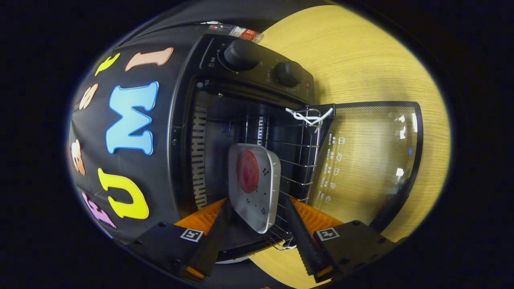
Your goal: Open the toaster oven, put the food inside, and close the toaster oven door.
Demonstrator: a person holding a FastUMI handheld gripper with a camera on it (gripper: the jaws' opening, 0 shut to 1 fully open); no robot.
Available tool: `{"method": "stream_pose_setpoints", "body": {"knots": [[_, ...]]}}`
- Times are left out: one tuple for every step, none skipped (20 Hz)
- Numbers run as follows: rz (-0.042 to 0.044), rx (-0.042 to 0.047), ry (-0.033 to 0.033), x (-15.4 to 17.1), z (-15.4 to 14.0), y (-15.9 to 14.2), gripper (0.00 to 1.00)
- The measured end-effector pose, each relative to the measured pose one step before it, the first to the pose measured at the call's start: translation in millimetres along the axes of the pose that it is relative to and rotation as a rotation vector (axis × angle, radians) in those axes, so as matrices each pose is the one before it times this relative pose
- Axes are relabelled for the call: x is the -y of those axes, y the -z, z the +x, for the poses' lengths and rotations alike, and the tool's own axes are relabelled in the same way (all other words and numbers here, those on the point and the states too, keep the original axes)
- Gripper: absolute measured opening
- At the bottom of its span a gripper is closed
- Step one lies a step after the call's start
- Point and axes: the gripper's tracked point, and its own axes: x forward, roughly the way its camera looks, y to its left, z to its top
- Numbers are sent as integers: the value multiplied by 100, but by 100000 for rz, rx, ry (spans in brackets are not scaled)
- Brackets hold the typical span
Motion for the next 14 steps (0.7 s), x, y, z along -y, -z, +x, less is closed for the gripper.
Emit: {"method": "stream_pose_setpoints", "body": {"knots": [[-3267,-2021,42,33,-670,560,87],[-2883,-1862,-638,-46,-623,476,92],[-4859,-1686,-1093,-126,-1064,416,97],[-5132,-1232,-337,-49,-754,363,97],[-5650,-2095,-513,-75,-917,579,97],[-5981,-2200,-517,-212,-952,668,98],[-8058,-2151,-488,-96,-962,718,98],[-7798,-1030,-410,-14,-767,407,97],[-9189,-372,558,189,-790,372,97],[-9921,-509,1340,388,-844,495,97],[-7696,-396,781,299,-567,499,97],[-6626,-302,1027,595,-509,557,98],[-5757,143,1042,297,-475,418,98],[-4754,-163,1183,466,-355,431,98]]}}
